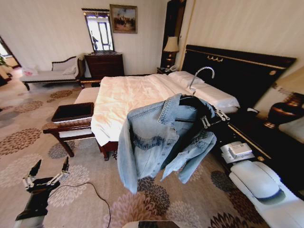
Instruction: Pick up the clothes from the bed and hang them on the clothes hanger.
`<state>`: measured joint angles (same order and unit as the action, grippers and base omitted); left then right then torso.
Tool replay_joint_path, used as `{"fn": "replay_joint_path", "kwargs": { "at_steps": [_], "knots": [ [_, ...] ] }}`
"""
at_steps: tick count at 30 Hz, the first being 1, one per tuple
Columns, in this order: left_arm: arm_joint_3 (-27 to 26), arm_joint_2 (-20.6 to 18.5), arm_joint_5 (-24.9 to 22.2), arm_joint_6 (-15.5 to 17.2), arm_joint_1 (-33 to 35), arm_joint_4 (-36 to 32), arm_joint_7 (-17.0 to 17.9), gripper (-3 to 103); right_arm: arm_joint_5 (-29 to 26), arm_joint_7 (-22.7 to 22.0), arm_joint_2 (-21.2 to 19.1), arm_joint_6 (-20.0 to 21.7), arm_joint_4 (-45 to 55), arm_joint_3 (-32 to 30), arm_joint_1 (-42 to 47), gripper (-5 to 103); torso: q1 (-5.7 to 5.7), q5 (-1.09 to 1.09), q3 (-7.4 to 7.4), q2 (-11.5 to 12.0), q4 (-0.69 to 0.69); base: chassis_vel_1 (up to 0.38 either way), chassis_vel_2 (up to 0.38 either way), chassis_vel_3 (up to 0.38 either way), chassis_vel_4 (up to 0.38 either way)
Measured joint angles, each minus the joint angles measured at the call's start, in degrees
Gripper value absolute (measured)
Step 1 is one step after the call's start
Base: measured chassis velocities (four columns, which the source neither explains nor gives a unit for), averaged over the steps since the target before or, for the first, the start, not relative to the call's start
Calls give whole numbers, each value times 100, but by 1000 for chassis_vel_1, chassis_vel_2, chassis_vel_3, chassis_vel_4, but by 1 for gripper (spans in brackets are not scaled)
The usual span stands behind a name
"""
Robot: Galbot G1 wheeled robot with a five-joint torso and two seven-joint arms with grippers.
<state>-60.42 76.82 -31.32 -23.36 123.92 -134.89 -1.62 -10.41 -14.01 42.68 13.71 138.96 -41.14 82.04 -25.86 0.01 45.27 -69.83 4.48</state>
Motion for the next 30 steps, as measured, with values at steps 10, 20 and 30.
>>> {"fn": "replay_joint_path", "kwargs": {
  "at_steps": [10,20,30],
  "knots": [
    [0,0,0,0,0,0,0,100,49,167,23,-91,96,-315,247,29,-1,-1,0,0,-1,-92,-90,-87,-97],
    [0,0,0,0,0,0,0,100,401,568,-476,-237,317,-1130,647,29,-2,-2,0,0,0,-123,-129,-124,-123],
    [0,0,0,0,0,0,0,100,572,739,-448,-216,416,-1333,1085,28,-1,1,0,0,-1,-122,-122,-125,-125]
  ]
}}
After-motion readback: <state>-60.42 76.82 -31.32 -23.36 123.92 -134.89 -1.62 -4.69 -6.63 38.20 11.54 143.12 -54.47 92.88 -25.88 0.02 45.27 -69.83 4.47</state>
